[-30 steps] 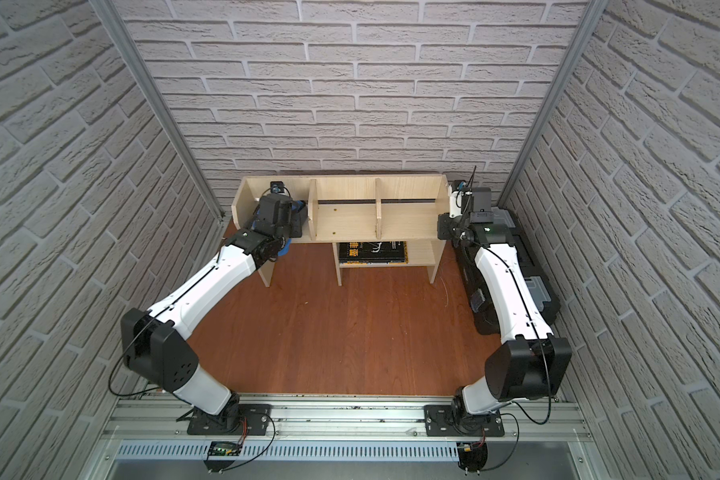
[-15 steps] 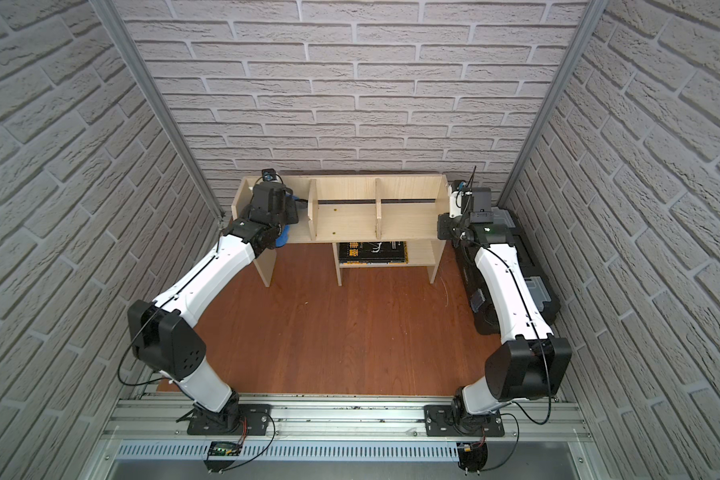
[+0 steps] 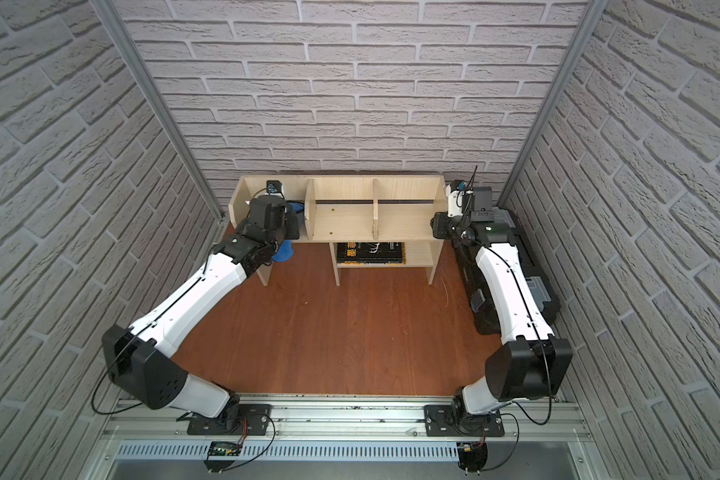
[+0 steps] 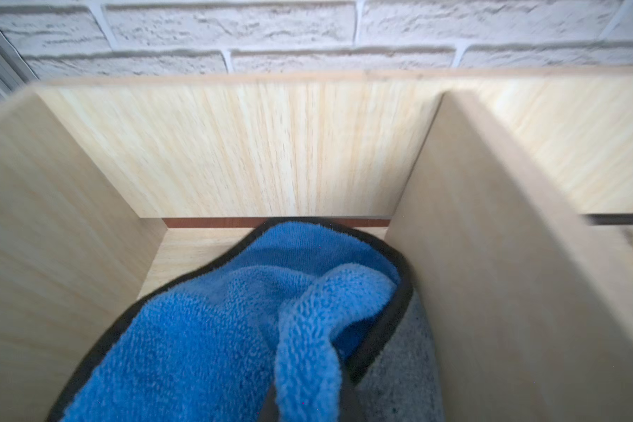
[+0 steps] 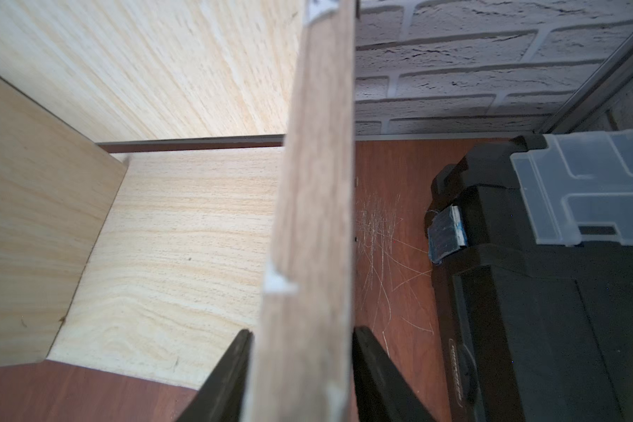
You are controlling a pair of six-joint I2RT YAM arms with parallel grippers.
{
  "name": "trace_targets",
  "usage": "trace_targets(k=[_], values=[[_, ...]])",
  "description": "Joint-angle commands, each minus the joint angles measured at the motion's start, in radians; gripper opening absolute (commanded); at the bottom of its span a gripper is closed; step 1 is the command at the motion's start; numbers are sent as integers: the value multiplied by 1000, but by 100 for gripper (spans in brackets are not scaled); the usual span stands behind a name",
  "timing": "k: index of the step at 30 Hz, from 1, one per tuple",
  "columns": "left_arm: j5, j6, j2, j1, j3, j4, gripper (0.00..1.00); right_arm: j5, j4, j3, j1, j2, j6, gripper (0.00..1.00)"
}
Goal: Wipe the bookshelf clean with a cloth
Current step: Wipe the dust from the shelf.
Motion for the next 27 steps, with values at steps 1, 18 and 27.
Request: trace_targets(k=[1, 18, 27], values=[[23, 25, -65, 6, 73, 12, 0, -87, -21, 42, 52, -43, 16, 55], [202, -16, 100, -285, 308, 191, 0, 8, -52, 48, 50, -29, 37, 14], [-42, -23, 284, -299, 336, 174, 0, -24, -29, 39, 34, -1, 44, 3]])
